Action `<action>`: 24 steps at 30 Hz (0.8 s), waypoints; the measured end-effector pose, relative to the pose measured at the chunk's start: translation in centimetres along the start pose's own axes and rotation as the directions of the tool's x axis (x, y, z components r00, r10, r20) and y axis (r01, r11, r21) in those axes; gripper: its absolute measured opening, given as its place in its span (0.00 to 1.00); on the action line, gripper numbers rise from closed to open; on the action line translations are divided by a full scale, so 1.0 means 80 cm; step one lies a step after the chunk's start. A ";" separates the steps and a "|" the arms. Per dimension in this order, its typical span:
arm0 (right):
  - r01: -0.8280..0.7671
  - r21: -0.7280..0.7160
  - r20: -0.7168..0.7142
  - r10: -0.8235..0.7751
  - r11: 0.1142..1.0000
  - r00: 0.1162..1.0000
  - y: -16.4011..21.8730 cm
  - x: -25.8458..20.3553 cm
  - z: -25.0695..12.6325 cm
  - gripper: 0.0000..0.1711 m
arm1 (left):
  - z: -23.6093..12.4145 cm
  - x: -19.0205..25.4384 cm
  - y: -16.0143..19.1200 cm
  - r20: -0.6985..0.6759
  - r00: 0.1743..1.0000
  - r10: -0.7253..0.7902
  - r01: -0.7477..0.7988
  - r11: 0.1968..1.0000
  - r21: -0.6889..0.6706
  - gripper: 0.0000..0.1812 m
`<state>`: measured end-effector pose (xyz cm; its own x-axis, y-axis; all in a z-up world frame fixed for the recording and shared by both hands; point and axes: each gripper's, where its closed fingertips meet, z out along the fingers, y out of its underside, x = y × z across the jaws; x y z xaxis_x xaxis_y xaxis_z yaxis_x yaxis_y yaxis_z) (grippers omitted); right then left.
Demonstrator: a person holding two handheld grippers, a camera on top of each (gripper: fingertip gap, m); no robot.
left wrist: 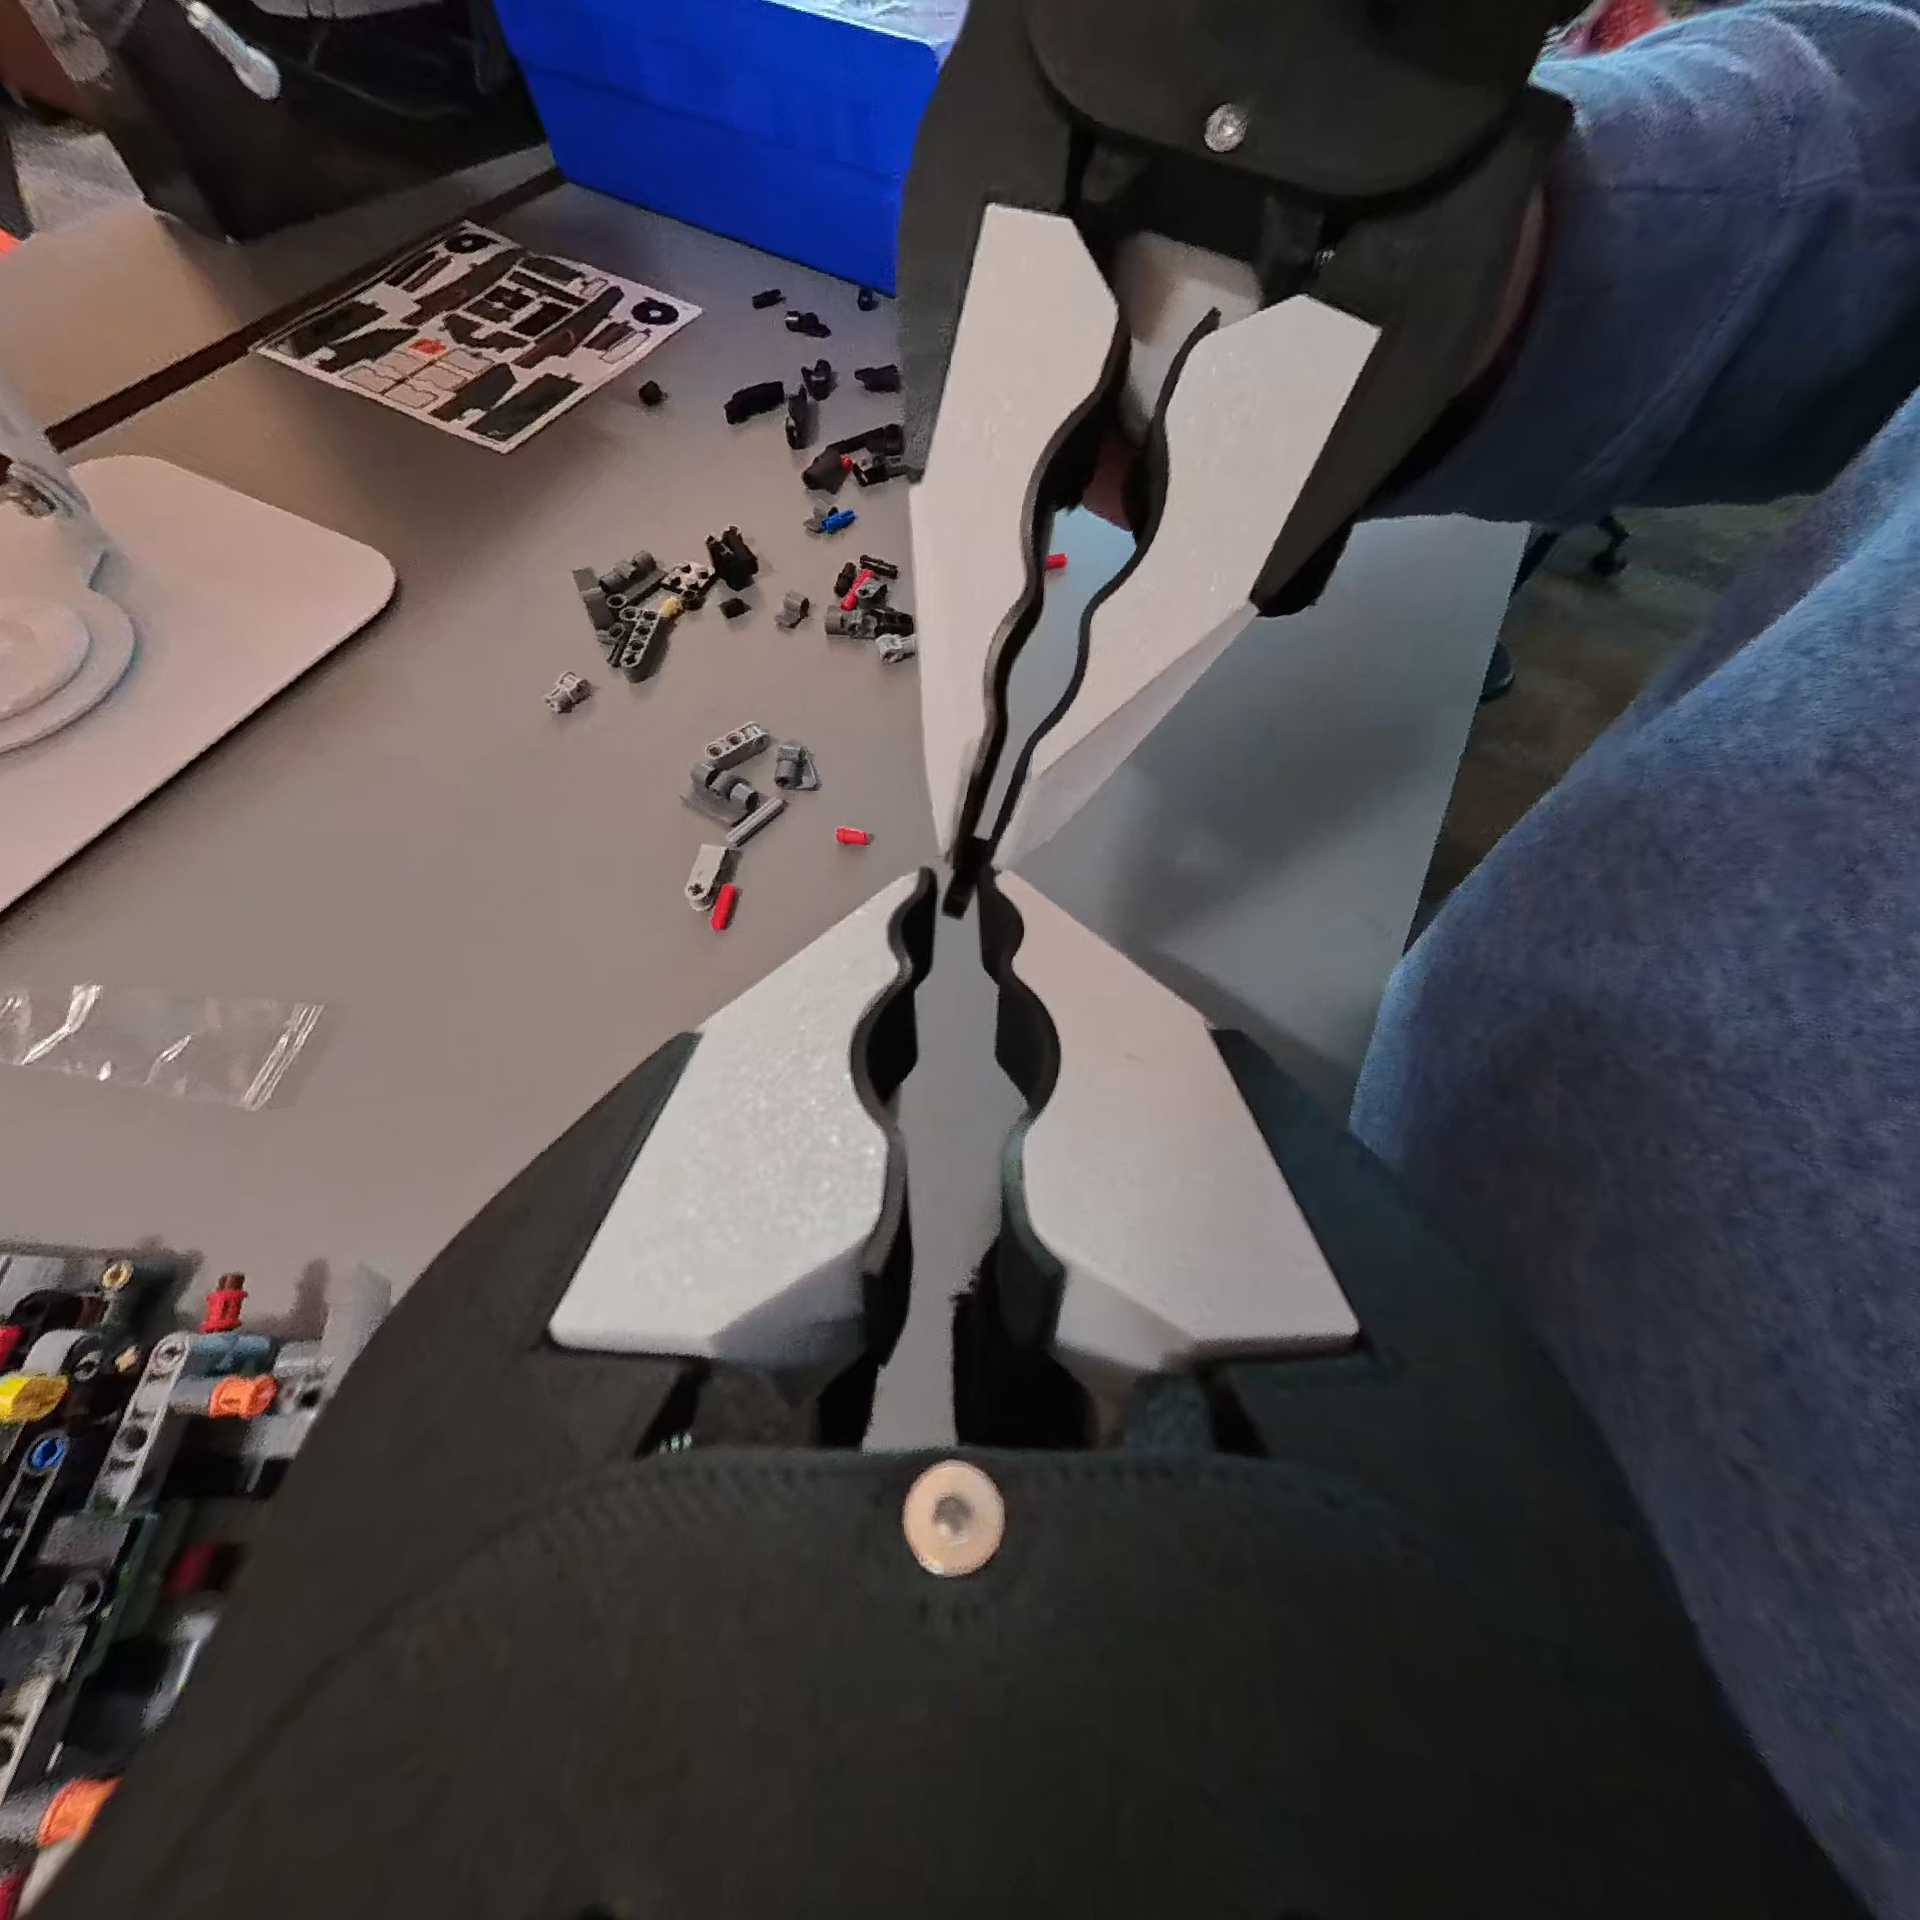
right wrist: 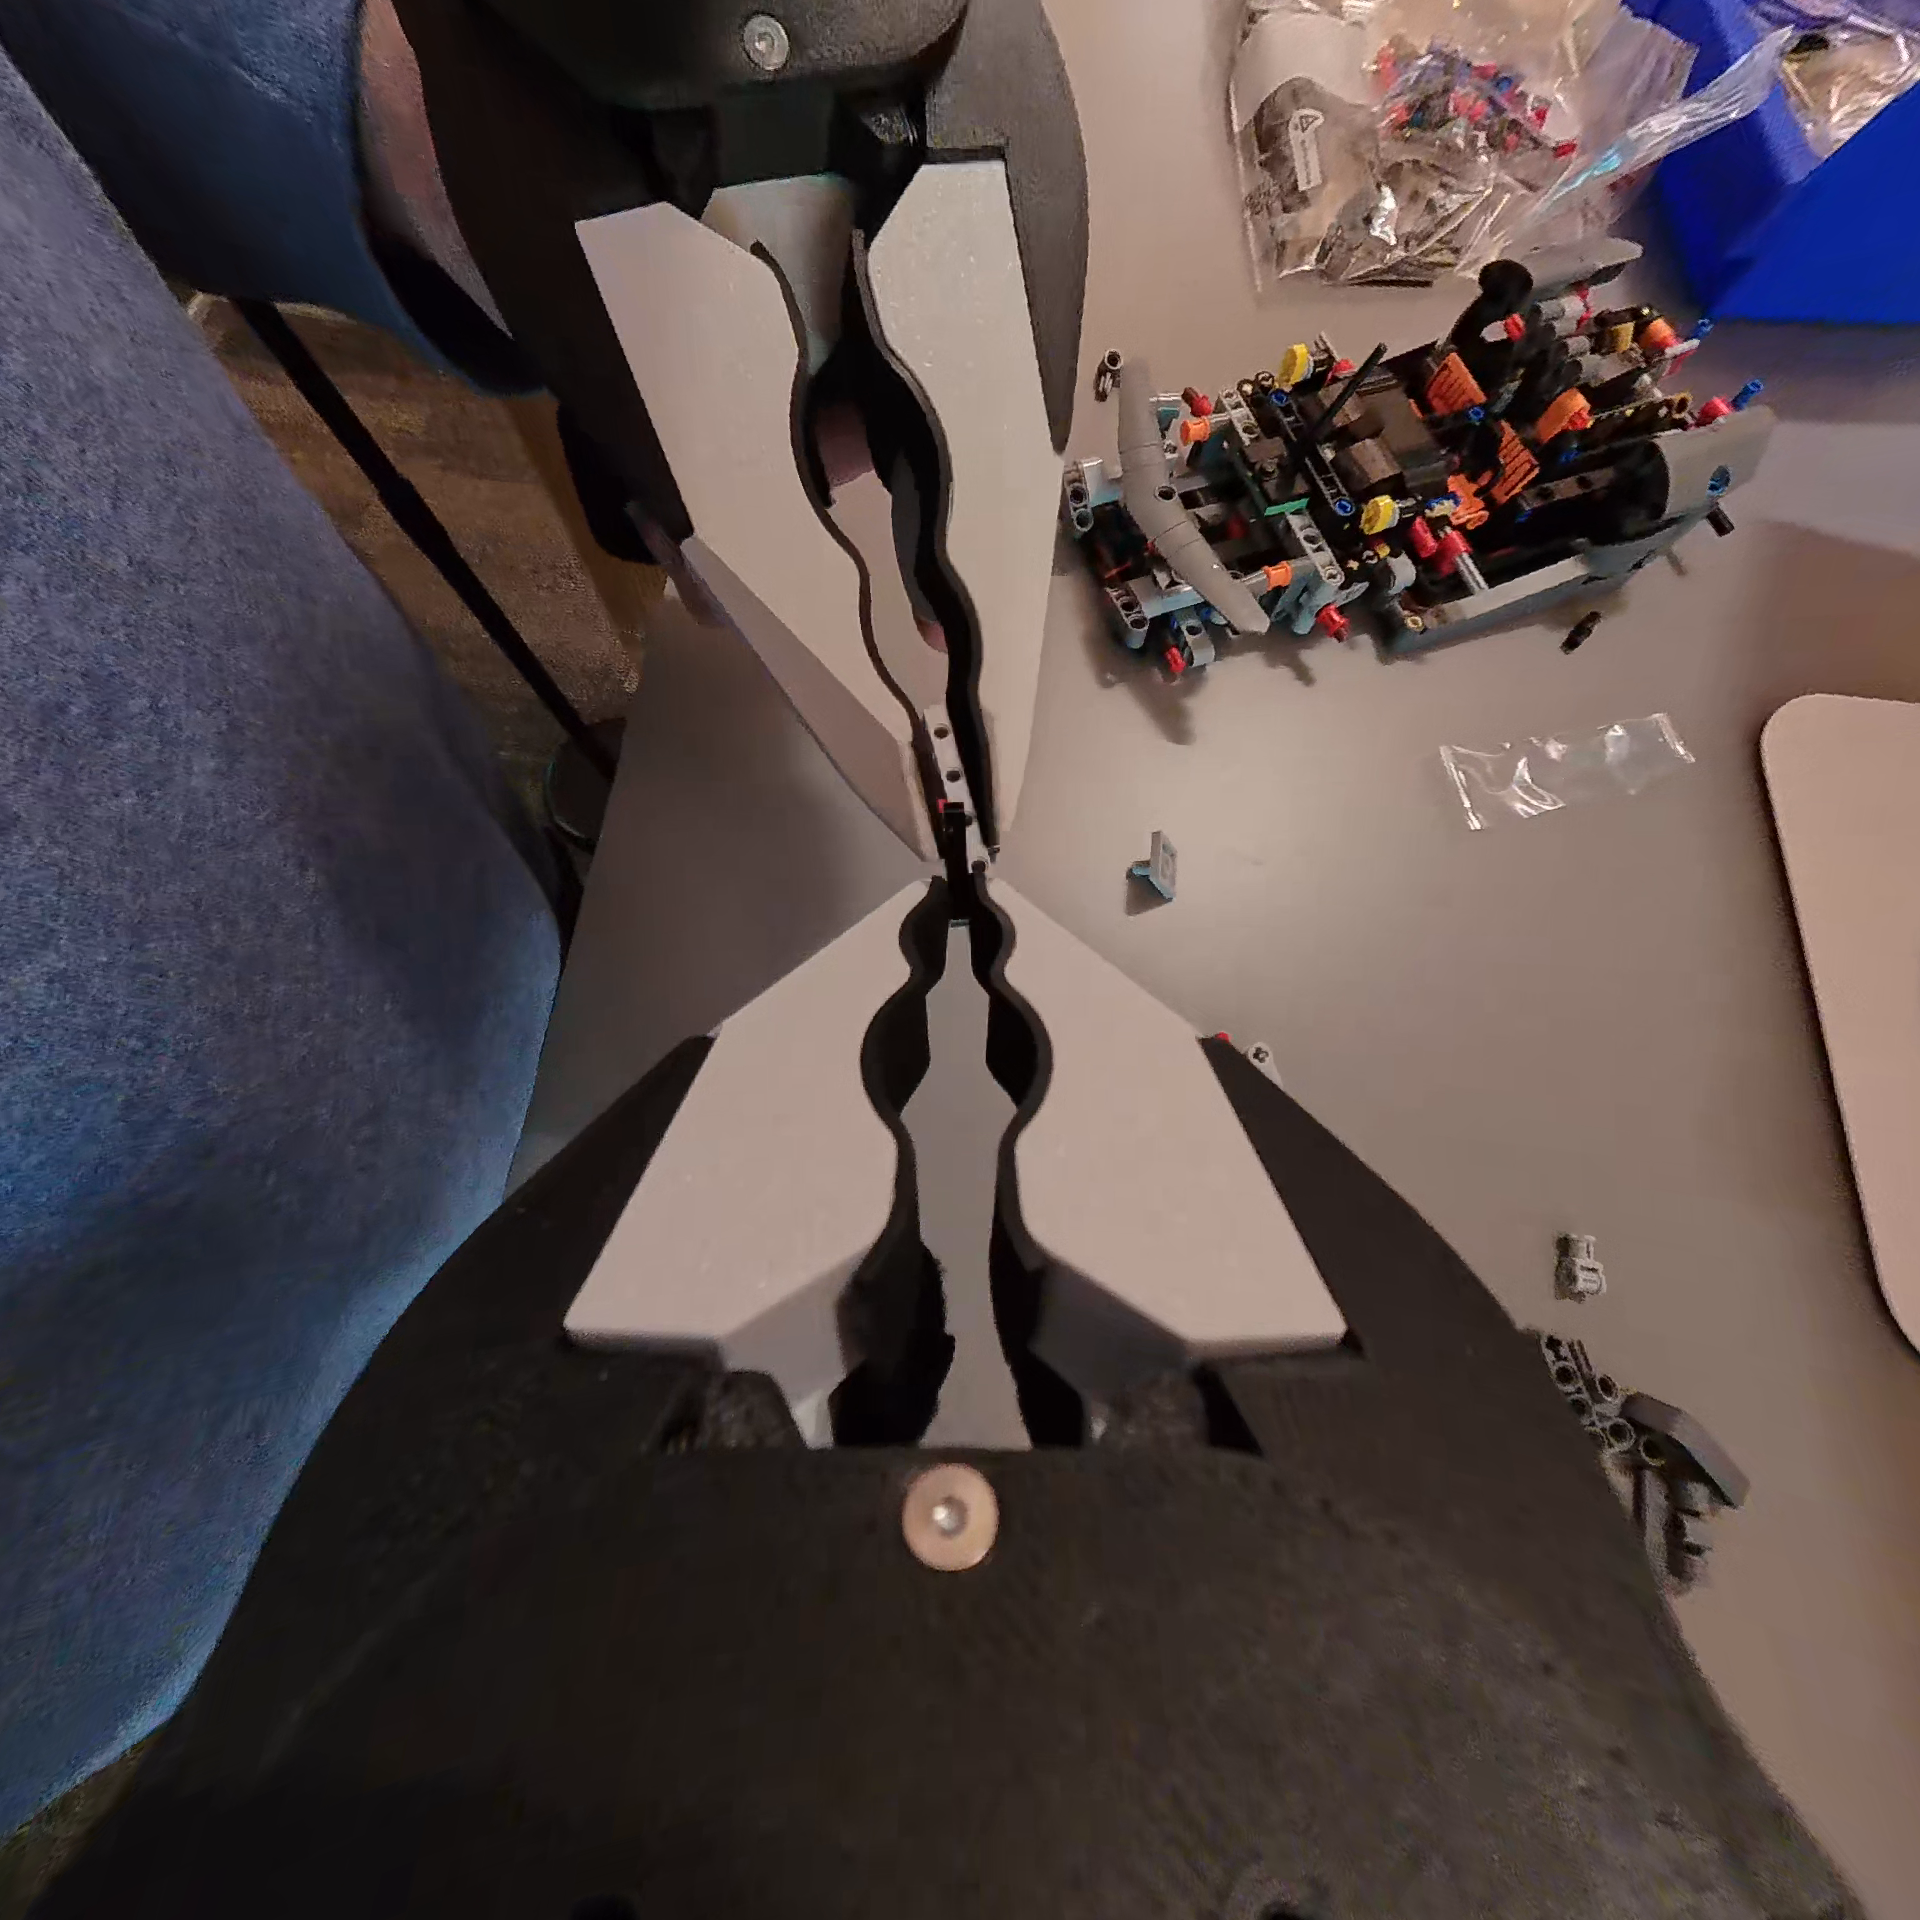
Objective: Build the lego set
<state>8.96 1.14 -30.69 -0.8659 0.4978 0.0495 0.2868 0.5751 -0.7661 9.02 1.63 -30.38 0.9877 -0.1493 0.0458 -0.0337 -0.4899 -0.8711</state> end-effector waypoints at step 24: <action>0.035 -0.040 -0.018 -0.035 0.999 0.999 -0.013 -0.014 0.028 0.00 | -0.024 0.002 0.031 -0.018 0.999 0.033 -0.034 0.997 -0.066 0.01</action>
<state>8.69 -1.47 -31.41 -0.8678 0.4890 0.0883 0.2730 0.6176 -0.7376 8.77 -1.23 -31.59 0.9831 -0.1812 0.0257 -0.0777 -0.5402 -0.8379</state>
